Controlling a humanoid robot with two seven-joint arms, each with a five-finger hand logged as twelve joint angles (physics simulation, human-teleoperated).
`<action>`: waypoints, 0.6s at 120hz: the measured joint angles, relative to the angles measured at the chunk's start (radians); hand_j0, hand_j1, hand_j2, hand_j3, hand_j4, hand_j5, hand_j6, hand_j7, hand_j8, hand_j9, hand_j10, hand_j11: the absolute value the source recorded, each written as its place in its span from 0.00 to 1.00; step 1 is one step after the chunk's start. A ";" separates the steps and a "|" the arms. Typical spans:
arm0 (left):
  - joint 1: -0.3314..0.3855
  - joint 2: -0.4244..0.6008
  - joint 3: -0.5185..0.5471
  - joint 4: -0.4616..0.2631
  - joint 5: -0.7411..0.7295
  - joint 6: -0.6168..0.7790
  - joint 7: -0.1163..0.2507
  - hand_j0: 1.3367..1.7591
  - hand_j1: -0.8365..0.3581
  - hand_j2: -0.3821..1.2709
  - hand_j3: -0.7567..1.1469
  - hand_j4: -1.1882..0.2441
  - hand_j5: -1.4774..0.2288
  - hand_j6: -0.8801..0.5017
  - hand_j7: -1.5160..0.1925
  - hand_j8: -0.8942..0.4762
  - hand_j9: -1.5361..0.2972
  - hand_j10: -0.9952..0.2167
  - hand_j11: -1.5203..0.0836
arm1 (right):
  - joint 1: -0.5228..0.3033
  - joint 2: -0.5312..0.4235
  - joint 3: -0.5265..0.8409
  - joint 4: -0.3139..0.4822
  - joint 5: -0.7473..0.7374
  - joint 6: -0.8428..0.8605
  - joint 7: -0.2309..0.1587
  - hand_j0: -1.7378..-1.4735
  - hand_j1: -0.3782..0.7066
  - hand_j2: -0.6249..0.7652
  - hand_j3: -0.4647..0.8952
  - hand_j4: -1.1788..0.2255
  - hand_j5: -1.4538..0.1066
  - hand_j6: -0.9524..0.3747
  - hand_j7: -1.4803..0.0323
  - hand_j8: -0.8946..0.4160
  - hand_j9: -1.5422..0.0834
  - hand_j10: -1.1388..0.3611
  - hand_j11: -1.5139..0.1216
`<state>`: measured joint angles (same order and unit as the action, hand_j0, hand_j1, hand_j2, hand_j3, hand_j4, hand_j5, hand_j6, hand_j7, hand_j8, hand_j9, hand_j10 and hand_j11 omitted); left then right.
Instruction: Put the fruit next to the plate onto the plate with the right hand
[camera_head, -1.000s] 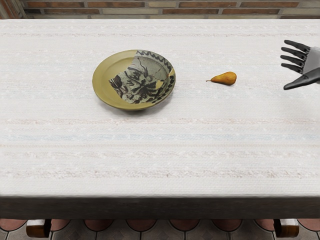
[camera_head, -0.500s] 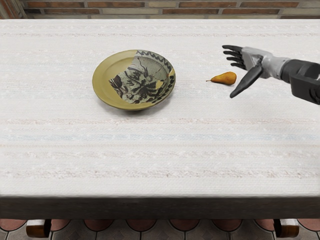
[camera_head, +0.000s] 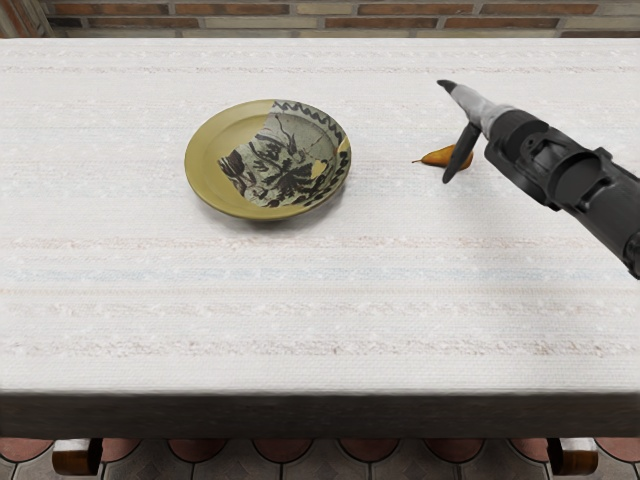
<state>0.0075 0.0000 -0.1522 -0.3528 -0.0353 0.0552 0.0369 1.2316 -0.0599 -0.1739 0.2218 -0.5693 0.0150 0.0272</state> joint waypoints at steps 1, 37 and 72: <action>-0.001 0.000 0.000 0.000 0.000 0.000 0.000 0.76 0.97 0.23 0.40 0.82 0.85 0.62 0.87 0.64 0.82 0.81 0.93 | -0.003 0.004 -0.001 -0.004 0.000 -0.006 0.000 0.30 0.03 0.45 0.34 0.84 0.93 0.72 0.98 0.68 0.95 0.76 0.93; -0.001 0.000 0.000 0.000 0.000 0.000 0.000 0.76 0.97 0.23 0.40 0.82 0.85 0.62 0.87 0.64 0.82 0.81 0.93 | -0.082 0.056 -0.018 -0.057 0.005 -0.070 -0.001 0.30 0.03 0.45 0.34 0.84 0.93 0.72 0.98 0.68 0.95 0.76 0.93; -0.001 0.000 0.000 0.000 0.000 0.000 0.000 0.76 0.97 0.23 0.40 0.82 0.85 0.62 0.87 0.64 0.82 0.81 0.93 | -0.069 0.044 -0.019 -0.062 0.002 0.078 -0.002 0.30 0.22 0.43 0.34 0.70 0.80 0.58 0.83 0.63 0.82 0.80 0.79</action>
<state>0.0061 0.0000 -0.1521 -0.3528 -0.0353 0.0552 0.0370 1.1630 -0.0156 -0.1928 0.1599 -0.5671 0.0927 0.0252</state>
